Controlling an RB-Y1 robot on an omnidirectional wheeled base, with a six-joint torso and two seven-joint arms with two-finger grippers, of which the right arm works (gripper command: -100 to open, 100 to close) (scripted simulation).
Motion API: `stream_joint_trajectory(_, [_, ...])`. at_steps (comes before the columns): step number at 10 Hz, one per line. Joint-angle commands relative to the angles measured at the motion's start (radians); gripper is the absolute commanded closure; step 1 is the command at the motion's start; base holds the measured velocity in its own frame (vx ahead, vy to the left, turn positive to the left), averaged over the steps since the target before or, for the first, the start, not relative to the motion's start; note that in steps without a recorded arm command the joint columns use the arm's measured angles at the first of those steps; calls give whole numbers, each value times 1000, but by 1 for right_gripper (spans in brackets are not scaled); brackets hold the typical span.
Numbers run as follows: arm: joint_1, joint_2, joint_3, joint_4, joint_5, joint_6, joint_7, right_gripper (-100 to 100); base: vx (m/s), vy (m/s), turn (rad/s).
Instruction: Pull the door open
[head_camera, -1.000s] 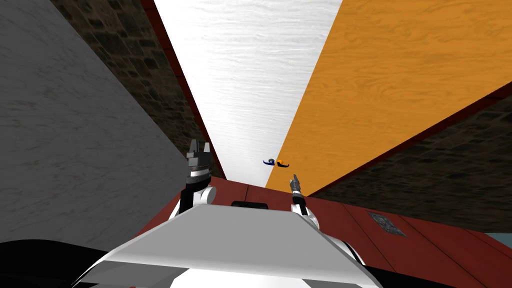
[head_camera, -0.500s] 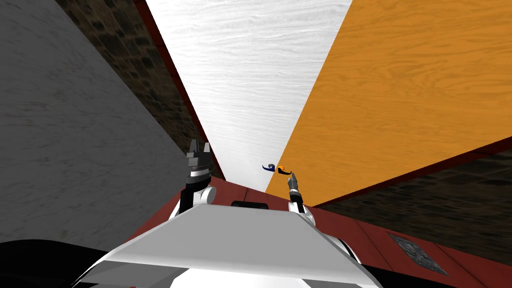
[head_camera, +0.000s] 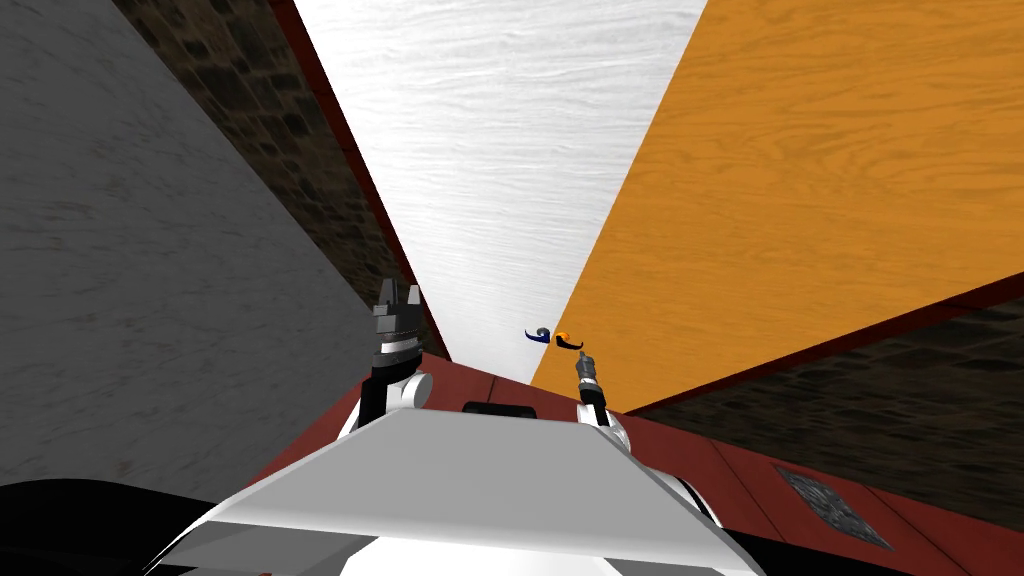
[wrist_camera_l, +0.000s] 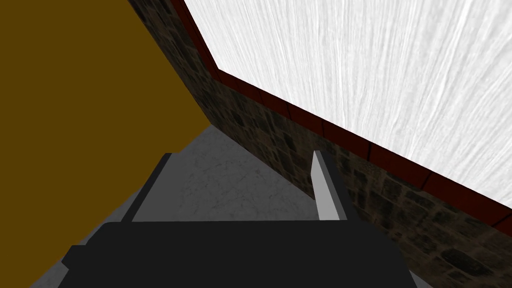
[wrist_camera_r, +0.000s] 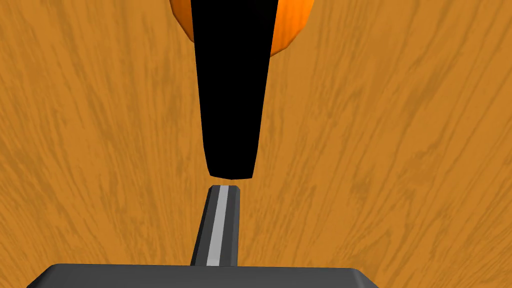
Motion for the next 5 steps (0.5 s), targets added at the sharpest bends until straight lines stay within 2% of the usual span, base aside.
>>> stream_joint_trajectory(1, [0,0,0,0,0,0,0,100,-7,3,0])
stream_joint_trajectory(2, [0,0,0,0,0,0,0,100,0,0,0])
stream_joint_trajectory(3, [17,-22,-13,2,-7,1,-8,-100,-94,49,-73])
stream_joint_trajectory(5, [19,-25,-12,0,-6,1,-13,-100,-136,92,-32])
